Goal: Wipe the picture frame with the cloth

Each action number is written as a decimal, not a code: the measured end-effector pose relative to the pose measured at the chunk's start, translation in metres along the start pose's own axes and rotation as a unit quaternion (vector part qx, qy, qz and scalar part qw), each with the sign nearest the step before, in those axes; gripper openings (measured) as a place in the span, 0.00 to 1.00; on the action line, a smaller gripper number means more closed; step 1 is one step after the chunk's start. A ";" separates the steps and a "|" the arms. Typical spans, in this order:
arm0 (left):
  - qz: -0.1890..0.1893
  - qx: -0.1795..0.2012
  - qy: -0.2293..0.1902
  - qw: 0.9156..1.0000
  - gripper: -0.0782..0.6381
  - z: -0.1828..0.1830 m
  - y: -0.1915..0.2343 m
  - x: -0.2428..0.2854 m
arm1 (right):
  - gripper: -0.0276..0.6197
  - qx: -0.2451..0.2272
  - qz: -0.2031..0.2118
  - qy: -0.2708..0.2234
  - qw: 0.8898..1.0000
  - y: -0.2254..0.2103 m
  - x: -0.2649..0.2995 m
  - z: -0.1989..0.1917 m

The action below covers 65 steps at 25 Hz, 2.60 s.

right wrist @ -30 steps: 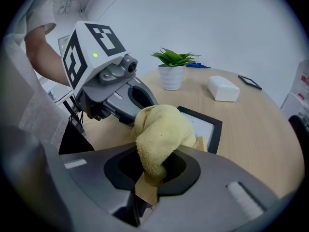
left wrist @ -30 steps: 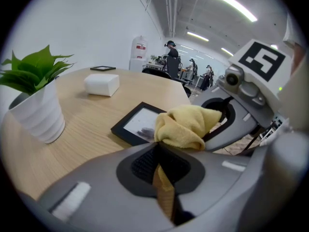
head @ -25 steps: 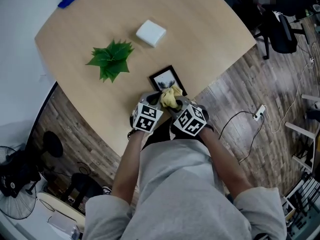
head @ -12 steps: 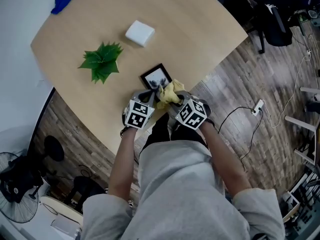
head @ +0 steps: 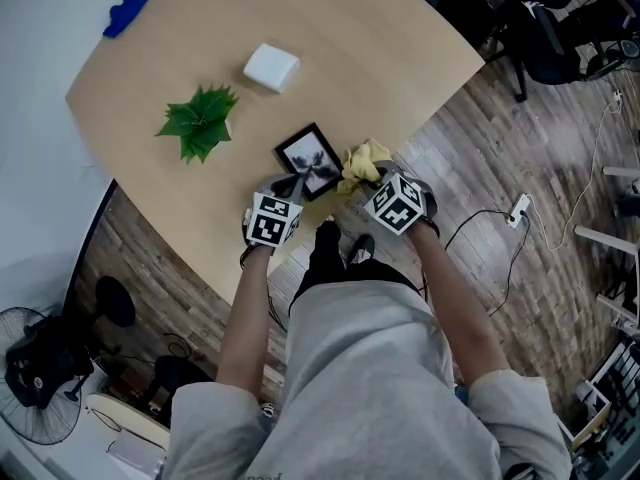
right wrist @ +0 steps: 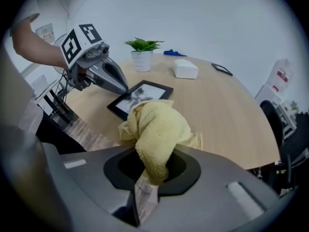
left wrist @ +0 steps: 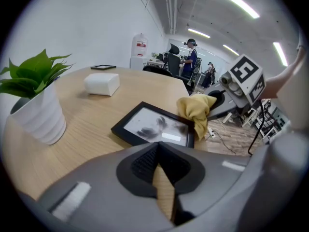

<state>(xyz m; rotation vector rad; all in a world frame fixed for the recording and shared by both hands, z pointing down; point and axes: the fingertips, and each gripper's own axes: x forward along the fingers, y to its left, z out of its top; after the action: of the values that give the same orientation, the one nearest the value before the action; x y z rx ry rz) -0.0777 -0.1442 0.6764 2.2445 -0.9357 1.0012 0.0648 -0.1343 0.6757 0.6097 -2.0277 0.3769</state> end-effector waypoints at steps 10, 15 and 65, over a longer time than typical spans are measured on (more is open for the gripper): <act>0.061 0.000 -0.072 0.996 0.18 0.048 -0.001 -0.052 | 0.13 0.098 -0.070 -0.087 0.989 -0.004 -0.049 0.017; 0.102 -0.047 -0.120 0.986 0.18 0.057 -0.013 -0.097 | 0.13 0.143 -0.071 -0.160 0.974 0.009 -0.080 0.040; 0.148 -0.104 -0.193 0.964 0.18 -0.001 -0.151 -0.168 | 0.13 0.182 -0.006 -0.297 0.937 0.106 -0.174 0.008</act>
<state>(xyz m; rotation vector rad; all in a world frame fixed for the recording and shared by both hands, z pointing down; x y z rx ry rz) -0.0465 0.0167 0.5205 2.1990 -1.5053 0.5496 0.0734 -0.0045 0.5192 1.0639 -2.5480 0.6268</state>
